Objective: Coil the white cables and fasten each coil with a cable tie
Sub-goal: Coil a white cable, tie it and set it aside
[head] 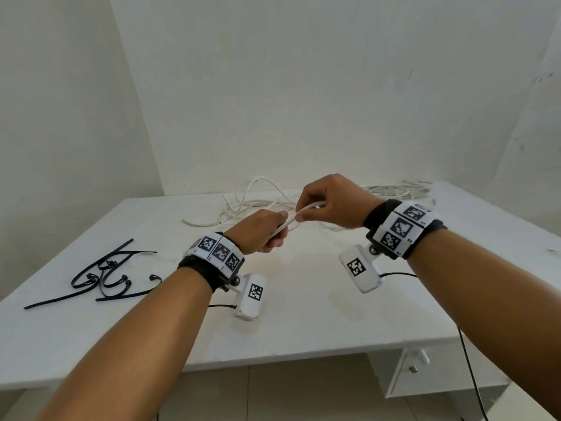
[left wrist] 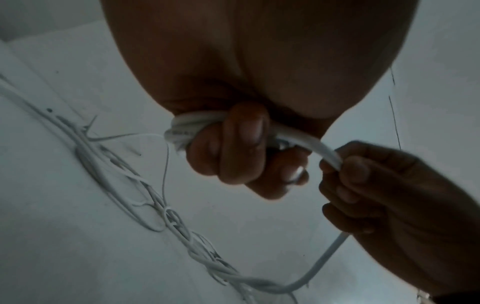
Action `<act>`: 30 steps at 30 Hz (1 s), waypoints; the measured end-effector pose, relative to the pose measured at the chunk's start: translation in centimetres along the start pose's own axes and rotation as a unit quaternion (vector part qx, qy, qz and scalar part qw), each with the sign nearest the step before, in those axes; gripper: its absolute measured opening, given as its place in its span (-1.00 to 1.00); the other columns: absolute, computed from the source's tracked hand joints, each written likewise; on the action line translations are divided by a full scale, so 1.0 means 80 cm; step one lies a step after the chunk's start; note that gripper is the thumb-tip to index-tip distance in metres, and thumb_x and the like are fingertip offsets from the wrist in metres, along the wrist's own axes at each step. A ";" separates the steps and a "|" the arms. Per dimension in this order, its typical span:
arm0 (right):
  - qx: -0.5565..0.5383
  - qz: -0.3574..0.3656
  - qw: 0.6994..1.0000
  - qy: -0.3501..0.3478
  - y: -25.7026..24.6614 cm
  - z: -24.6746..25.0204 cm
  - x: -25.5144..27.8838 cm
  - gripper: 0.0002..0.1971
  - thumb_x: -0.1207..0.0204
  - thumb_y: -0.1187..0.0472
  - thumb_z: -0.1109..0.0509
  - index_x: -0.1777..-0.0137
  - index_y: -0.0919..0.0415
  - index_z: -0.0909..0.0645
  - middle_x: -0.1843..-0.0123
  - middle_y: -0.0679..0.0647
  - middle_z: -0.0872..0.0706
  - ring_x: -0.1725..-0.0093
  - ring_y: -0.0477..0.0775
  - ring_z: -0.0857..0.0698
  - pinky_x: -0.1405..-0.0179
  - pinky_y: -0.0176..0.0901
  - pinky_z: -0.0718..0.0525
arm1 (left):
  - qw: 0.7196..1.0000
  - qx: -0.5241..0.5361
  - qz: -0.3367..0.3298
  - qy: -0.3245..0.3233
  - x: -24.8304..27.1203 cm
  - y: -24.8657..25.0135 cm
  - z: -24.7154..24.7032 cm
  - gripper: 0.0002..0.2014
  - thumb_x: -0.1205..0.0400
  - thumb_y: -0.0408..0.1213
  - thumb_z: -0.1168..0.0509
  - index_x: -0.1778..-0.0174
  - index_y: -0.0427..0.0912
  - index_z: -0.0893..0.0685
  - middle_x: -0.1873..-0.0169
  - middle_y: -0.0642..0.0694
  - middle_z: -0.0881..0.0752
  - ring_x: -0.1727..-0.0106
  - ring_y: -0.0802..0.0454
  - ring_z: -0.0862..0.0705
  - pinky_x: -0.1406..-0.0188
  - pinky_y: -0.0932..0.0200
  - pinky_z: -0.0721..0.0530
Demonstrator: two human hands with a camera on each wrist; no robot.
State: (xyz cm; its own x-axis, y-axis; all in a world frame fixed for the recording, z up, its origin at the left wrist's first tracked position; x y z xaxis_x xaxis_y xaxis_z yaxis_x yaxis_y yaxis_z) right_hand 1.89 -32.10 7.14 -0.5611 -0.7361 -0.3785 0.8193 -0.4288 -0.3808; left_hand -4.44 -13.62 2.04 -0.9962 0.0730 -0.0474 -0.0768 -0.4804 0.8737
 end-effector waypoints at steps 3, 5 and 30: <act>-0.058 -0.018 0.998 0.026 0.008 0.009 0.000 -0.91 -0.41 0.11 -0.64 0.17 0.07 -0.82 0.36 -0.20 -0.77 0.36 -0.27 -0.65 0.31 -0.50 -0.50 | 0.992 0.124 -0.027 -0.017 0.005 0.000 -0.003 -0.58 -0.78 -0.11 -0.02 0.37 -0.21 -0.45 0.56 -0.07 -0.29 0.58 0.05 -0.20 0.61 0.27 -0.18; -0.111 -0.027 0.992 0.048 0.012 0.008 0.000 -0.93 -0.42 0.14 -0.64 0.18 0.09 -0.82 0.32 -0.10 -0.82 0.34 -0.20 -0.68 0.27 -0.39 -0.58 | 0.981 0.184 -0.042 -0.035 0.005 0.004 -0.003 -0.61 -0.74 -0.09 -0.03 0.38 -0.17 -0.41 0.54 -0.02 -0.22 0.58 0.10 -0.14 0.62 0.30 -0.14; -0.225 -0.092 0.968 0.060 -0.013 -0.066 0.001 -0.60 -0.78 0.12 -0.10 0.28 0.07 -0.60 0.40 0.04 -0.68 0.46 -0.01 -0.58 0.38 -0.15 -0.74 | 0.871 0.449 -0.191 0.066 0.010 0.059 -0.008 -0.70 -0.81 -0.18 0.00 0.03 -0.27 -0.54 0.51 0.04 -0.40 0.54 0.09 -0.38 0.45 0.21 -0.38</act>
State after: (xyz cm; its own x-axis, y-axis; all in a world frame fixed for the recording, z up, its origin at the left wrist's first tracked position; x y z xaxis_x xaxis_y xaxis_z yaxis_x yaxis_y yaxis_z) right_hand 0.32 -28.96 3.06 -0.7252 -0.5905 -0.3541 0.5845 -0.2561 -0.7699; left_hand -5.66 -16.41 5.80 -0.9059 -0.0513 -0.4203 -0.3987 0.4378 0.8059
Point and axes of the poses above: each hand's wrist, its own x-axis away from the middle knuckle, its own z-axis out of the back of the hand, y = z × x, the point moved 1 cm from there along -x, towards the middle knuckle
